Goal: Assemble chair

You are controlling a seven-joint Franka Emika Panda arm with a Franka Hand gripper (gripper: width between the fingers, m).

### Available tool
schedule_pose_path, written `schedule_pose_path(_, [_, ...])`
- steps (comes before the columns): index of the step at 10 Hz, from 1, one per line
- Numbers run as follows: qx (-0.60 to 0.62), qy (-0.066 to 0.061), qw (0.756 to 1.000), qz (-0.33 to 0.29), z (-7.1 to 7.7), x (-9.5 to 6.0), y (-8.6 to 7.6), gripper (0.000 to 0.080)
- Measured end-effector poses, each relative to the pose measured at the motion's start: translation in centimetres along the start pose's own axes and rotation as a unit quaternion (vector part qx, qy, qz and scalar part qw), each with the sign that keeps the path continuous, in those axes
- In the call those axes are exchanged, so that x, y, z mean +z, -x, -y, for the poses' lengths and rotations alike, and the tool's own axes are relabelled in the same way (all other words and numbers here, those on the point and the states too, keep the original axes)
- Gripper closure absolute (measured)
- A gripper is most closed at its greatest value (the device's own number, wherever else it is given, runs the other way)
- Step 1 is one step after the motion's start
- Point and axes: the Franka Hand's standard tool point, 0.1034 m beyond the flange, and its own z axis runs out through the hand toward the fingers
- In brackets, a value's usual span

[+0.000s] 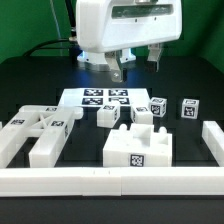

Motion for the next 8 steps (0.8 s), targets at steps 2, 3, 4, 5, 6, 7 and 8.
schedule_pose_path(2, [0.006, -0.003, 1.000, -0.001, 0.16, 0.05, 0.15, 0.0150])
schedule_pose_path(3, [0.006, -0.003, 1.000, -0.001, 0.16, 0.06, 0.15, 0.0150])
schedule_pose_path(4, [0.006, -0.004, 1.000, -0.001, 0.19, 0.12, 0.17, 0.0150])
schedule_pose_path(5, [0.006, -0.004, 1.000, 0.000, 0.20, 0.16, 0.18, 0.0150])
schedule_pose_path(6, [0.007, -0.004, 1.000, 0.000, 0.21, 0.18, 0.19, 0.0150])
schedule_pose_path(7, [0.010, -0.004, 1.000, 0.000, 0.22, 0.20, 0.20, 0.0150])
schedule_pose_path(8, [0.026, -0.006, 1.000, 0.001, 0.16, 0.21, 0.37, 0.0150])
